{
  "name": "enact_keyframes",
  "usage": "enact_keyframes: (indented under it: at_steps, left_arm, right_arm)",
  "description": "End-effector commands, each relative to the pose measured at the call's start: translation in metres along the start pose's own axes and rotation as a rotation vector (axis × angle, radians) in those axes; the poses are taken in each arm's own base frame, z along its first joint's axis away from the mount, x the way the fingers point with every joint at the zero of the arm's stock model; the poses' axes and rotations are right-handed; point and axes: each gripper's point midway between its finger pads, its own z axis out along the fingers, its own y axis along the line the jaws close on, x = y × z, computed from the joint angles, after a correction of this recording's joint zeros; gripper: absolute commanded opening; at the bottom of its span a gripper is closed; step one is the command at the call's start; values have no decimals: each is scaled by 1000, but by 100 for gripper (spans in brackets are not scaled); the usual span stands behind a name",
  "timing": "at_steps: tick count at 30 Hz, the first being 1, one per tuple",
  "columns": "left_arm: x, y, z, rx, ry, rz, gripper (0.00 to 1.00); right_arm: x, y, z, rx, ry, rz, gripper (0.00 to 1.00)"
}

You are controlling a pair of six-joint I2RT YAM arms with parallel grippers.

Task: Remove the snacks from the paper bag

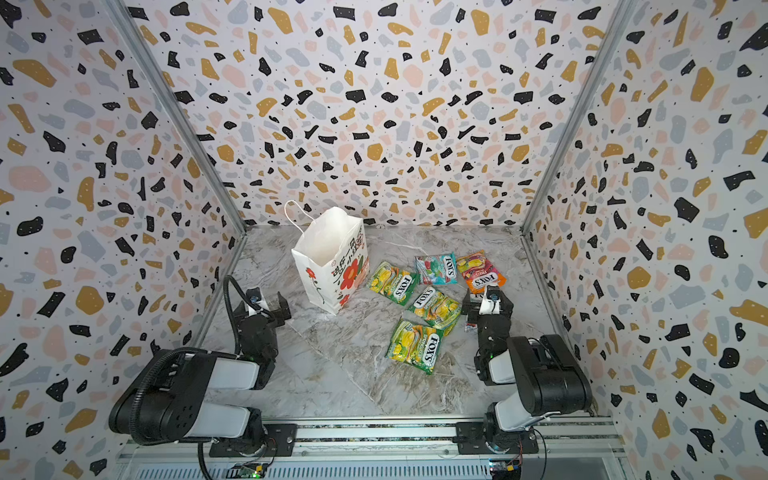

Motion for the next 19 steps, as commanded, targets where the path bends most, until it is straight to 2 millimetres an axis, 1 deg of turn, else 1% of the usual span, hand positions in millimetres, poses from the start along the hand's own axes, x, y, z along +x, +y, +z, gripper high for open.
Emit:
enact_keyframes:
  at_steps: [1,8,11,13,19]
  left_arm:
    - [-10,4,1,-17,-34,-39,100]
    - [-10,4,1,-17,-34,-39,100]
    - [-10,4,1,-17,-34,-39,100]
    - [-10,4,1,-17,-34,-39,100]
    - [-11,3,1,-16,-36,-40,100]
  right_arm:
    - [1,0,1,11,8,0,99]
    - [1,1,1,9,8,-3,99]
    - [1,8,3,-30,13,-20,99]
    - [1,9,3,-35,14,-21,99]
    - [1,8,0,-36,7,-21,99]
